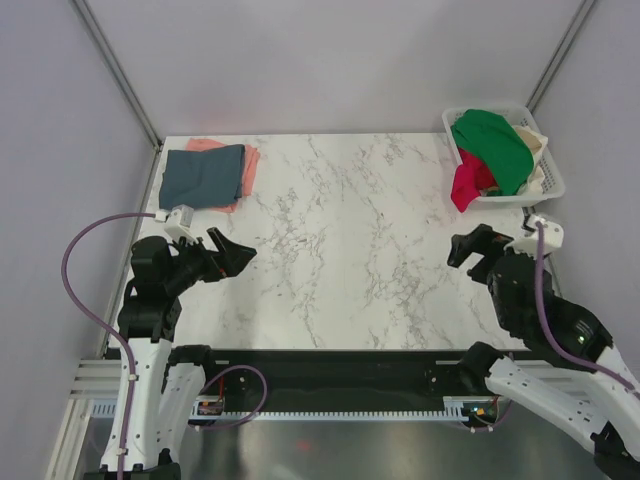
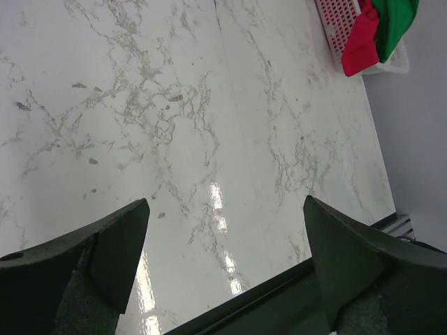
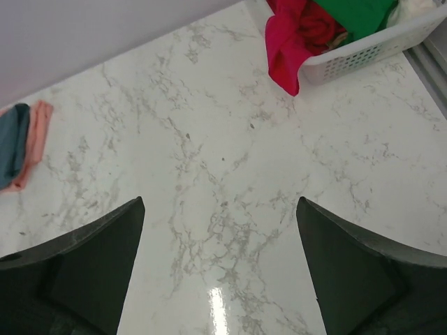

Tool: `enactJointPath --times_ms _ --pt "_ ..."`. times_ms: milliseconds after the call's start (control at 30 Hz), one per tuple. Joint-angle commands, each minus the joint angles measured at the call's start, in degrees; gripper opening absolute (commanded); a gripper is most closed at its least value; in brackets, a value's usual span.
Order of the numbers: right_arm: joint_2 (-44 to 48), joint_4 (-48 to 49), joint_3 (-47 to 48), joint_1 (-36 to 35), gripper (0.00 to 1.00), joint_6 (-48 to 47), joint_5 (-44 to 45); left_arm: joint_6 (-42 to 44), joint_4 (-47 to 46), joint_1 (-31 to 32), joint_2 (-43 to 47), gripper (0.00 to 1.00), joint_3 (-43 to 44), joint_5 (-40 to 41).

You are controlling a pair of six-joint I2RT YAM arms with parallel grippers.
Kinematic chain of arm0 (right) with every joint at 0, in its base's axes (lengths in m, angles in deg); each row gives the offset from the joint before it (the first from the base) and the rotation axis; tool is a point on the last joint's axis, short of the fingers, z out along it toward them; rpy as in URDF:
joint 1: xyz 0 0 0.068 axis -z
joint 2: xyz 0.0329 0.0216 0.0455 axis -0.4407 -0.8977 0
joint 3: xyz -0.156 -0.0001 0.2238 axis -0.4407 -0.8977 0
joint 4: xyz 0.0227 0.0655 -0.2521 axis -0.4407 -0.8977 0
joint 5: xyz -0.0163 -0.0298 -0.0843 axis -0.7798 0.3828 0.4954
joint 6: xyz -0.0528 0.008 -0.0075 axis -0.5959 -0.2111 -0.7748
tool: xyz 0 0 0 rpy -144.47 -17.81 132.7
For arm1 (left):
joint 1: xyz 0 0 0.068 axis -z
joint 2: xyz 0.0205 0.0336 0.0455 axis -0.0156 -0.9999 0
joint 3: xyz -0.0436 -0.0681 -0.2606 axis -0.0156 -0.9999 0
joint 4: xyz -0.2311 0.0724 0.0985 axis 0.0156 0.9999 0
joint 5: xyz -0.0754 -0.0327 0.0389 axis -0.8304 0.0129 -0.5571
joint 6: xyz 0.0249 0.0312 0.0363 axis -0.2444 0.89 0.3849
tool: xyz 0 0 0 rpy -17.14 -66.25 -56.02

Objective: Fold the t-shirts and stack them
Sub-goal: Grab the tshirt from the pile

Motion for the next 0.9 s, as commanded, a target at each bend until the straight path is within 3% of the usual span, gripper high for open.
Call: enactJointPath --times_ms 0,200,233,367,467,700,867 --pt "-7.45 1.39 0.86 -0.16 0.98 -4.46 -1.86 -0.1 -1.93 -0.37 -0.05 1.0 -0.26 -1.09" --pt "-22.9 7.98 8.39 2.03 0.98 -11.94 4.62 -0.1 -1.93 -0.46 0.3 1.0 -0.26 -1.01" --pt "-25.72 8.33 10.42 4.21 0.98 -15.35 1.32 -0.1 -1.93 -0.37 0.38 1.0 -0.35 -0.92" --pt "-39.68 12.11 17.29 24.48 0.98 -20.12 -15.88 -0.19 -2.02 -0.29 0.82 1.0 -0.35 -1.09" --pt "-47.51 12.91 22.38 32.06 0.98 -21.79 -20.14 -0.1 -2.02 -0.28 1.09 1.0 -0.35 -1.27" --pt "-61.41 15.37 34.06 45.7 0.95 -21.89 -26.47 -0.19 -2.2 -0.29 1.7 1.0 -0.44 -1.45" --pt "-74.42 15.28 41.46 49.4 0.89 -22.41 -27.01 -0.28 -2.2 -0.28 2.23 1.0 -0.52 -1.27"
